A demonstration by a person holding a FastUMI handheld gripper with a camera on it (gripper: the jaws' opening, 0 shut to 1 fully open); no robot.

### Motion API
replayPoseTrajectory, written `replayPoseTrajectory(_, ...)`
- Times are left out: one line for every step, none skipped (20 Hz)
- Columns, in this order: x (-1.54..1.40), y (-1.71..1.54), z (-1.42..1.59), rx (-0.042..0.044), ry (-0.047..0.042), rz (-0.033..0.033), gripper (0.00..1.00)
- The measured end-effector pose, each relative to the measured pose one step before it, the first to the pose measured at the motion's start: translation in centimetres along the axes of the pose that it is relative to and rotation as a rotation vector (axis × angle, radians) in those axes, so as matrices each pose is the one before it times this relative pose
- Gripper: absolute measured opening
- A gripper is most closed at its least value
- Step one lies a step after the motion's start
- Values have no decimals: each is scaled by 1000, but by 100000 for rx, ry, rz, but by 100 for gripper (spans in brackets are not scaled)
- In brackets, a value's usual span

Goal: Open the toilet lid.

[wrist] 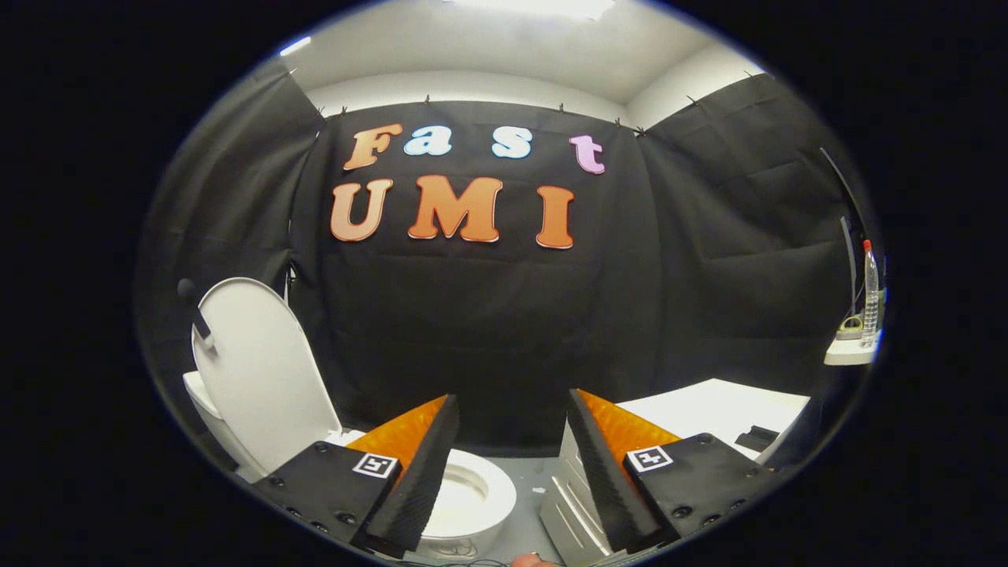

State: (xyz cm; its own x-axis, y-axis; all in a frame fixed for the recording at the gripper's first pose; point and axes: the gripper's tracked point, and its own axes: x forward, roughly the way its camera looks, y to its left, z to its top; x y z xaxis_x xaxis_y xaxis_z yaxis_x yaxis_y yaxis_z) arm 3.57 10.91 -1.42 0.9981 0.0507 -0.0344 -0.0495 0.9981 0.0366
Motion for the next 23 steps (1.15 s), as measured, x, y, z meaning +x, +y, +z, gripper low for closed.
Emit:
replayPoseTrajectory(132,-289,-653,2021,1149,-947,91)
replayPoseTrajectory(214,-346,-557,1046,1387,-625,90)
replayPoseTrajectory(-15,-61,-400,562,1299,83,90)
replayPoseTrajectory(-153,50,180,901,-110,403,90)
replayPoseTrajectory(58,-351,251,-204,-1078,-1012,90)
replayPoseTrajectory(214,-589,252,-1208,-996,-1131,90)
replayPoseTrajectory(12,-496,-39,-1103,-214,-1078,89)
replayPoseTrajectory(-110,-176,16,732,-436,-314,89)
replayPoseTrajectory(23,-104,147,1092,-560,-349,89)
replayPoseTrajectory(79,-168,-102,-278,194,-611,89)
replayPoseTrajectory(-15,-251,-268,-461,660,-456,89)
replayPoseTrajectory(52,36,-115,583,228,119,89)
replayPoseTrajectory(26,-18,43,315,-272,-112,89)
replayPoseTrajectory(48,-59,-2,-774,-77,-239,89)
replayPoseTrajectory(1,20,-83,-747,233,66,89)
replayPoseTrajectory(-45,226,102,644,10,551,89)
replayPoseTrajectory(-59,161,85,521,-247,187,89)
replayPoseTrajectory(115,-110,-144,-788,149,-191,89)
replayPoseTrajectory(-9,-90,-199,-905,442,38,89)
replayPoseTrajectory(-66,329,42,847,119,701,89)
replayPoseTrajectory(-21,166,95,771,-273,231,89)
replayPoseTrajectory(136,-72,-154,-729,213,-134,89)
replayPoseTrajectory(-16,-85,-258,-1386,469,-248,89)
